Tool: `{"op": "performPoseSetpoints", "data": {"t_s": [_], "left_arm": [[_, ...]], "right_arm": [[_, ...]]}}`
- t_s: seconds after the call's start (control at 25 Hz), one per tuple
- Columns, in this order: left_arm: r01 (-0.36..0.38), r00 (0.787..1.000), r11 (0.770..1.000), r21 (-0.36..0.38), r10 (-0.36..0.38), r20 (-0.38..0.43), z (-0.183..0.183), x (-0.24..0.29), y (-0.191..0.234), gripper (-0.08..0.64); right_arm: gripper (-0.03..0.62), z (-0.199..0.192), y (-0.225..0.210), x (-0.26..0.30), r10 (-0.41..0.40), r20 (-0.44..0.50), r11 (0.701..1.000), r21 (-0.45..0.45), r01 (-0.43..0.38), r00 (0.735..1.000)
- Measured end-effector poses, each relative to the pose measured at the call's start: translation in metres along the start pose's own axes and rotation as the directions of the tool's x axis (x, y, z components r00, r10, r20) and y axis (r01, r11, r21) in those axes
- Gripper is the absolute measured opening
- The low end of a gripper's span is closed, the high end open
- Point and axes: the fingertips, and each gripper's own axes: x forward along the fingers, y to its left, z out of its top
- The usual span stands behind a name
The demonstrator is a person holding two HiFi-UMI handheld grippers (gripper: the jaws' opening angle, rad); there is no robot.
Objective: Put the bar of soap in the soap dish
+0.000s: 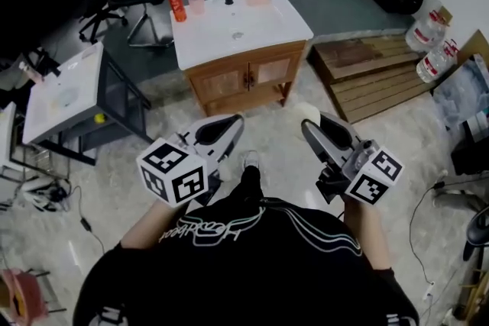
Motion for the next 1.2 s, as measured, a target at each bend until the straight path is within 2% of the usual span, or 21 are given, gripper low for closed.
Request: {"op": "performPoseSetpoints", "data": {"t_s": [0.2,0.6,0.88,1.2], "left_arm": [[0.021,0.999,1.0,-0.019,-0.021,-0.033,0.006,0.041,0.033,0.02],[0.087,0.992,0.995,-0.039,-0.09,-0.088,0.037,0.146,0.102,0.02],[0.083,0.993,0.994,-0.068,-0.089,-0.082,0.057,0.199,0.166,0.02],[0.054,0.993,0.993,-0.109,-0.065,-0.096,0.065,0.246,0.241,0.02]], "right_arm": [[0.121,0.006,-0.042,0.021,-0.016,0.002,1.0,0.019,0.016,1.0],[0.12,0.034,-0.152,0.062,-0.105,0.012,0.993,0.063,0.104,0.994],[0.12,0.043,-0.219,0.107,-0.133,-0.029,0.986,0.092,0.135,0.991],[0.121,0.044,-0.287,0.168,-0.114,-0.082,0.985,0.123,0.124,0.99]]}}
